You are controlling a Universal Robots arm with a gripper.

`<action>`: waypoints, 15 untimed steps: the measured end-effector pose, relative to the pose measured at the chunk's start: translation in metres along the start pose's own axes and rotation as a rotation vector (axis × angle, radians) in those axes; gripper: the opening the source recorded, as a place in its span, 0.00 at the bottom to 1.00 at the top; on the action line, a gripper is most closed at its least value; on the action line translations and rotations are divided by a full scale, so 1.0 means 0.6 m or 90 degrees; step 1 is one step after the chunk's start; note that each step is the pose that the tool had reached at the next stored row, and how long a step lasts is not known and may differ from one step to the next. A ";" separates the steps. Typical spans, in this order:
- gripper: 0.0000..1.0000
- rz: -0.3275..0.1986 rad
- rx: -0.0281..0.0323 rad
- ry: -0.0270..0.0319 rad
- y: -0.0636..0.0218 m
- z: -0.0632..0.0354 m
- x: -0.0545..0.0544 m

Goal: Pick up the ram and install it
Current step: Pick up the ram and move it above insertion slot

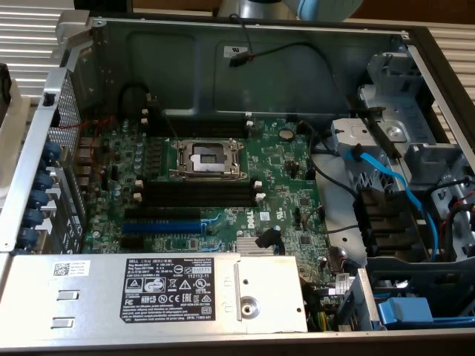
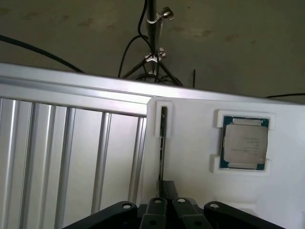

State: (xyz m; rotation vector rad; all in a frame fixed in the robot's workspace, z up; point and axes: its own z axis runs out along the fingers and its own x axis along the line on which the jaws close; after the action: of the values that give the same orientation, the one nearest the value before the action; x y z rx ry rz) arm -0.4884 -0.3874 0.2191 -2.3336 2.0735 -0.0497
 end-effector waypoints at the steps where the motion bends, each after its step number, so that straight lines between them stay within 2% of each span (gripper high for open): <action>1: 0.10 0.000 0.0001 0.0000 0.000 0.002 0.000; 15: 0.10 0.000 -0.0002 -0.0001 0.000 0.004 0.000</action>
State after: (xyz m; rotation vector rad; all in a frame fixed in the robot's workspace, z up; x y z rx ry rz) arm -0.4885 -0.3873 0.2168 -2.3335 2.0738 -0.0493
